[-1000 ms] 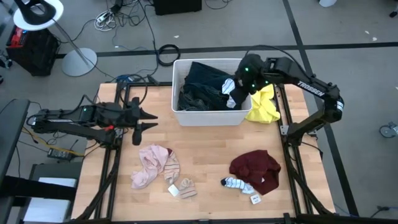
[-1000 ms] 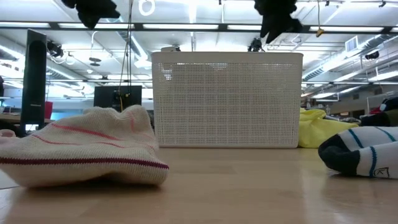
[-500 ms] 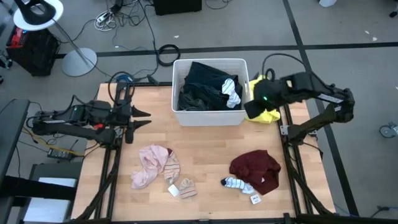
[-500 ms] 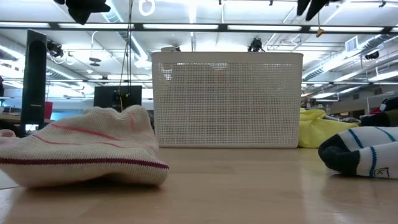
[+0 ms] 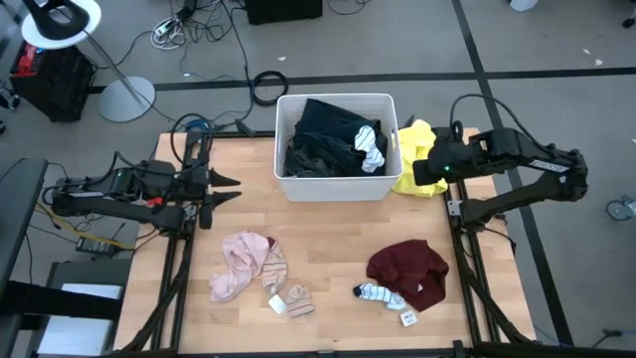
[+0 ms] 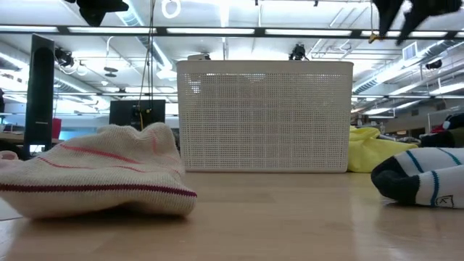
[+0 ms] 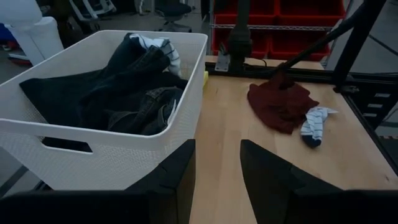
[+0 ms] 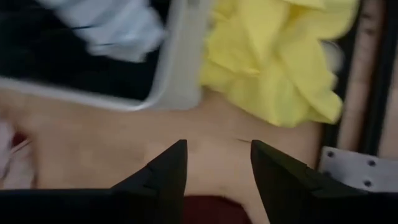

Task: Sort clothes
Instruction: Put the yellow shirt into the white laundry bin

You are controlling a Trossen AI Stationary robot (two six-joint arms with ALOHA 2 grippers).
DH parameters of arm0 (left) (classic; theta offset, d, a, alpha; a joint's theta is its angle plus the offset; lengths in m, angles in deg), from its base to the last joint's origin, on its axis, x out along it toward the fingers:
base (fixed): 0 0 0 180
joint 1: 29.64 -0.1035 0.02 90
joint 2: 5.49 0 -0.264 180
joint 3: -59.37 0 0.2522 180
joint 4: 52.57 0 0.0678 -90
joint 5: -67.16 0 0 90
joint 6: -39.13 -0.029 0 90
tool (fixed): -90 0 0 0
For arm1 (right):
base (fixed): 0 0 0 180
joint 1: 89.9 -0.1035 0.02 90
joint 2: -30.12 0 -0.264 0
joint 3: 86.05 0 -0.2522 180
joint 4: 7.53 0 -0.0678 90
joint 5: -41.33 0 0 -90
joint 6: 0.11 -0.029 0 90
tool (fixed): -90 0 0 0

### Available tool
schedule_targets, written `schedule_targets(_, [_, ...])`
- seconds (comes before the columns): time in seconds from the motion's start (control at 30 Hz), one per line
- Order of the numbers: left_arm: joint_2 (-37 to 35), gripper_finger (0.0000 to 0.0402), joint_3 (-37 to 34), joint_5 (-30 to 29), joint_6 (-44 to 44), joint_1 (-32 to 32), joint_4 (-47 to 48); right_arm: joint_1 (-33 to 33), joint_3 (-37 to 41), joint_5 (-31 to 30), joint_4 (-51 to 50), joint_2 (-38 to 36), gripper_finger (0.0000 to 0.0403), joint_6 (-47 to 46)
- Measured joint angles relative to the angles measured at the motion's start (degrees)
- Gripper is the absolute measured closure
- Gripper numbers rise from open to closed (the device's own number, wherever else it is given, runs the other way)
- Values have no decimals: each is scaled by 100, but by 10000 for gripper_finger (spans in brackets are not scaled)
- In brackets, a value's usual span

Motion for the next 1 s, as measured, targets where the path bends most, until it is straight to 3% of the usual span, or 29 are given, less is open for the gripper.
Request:
schedule_targets(0.3, [0, 270, 0, -4, 14, 0, -380, 887, 1804, -121, 540, -328, 147, -192])
schedule_targets(0.63, [0, 270, 2, -37, 5, -1, -660, 1962, 3412, -651, 3185, -122, 84, 1977])
schedule_targets(0.87, [2, 270, 2, -61, 206, -1, -661, 2951, 4222, -667, 5647, 207, 71, 3442])
schedule_targets(1.0, [2, 270, 2, -82, 309, -1, -698, 3450, 4576, -662, 6354, 586, 73, 3810])
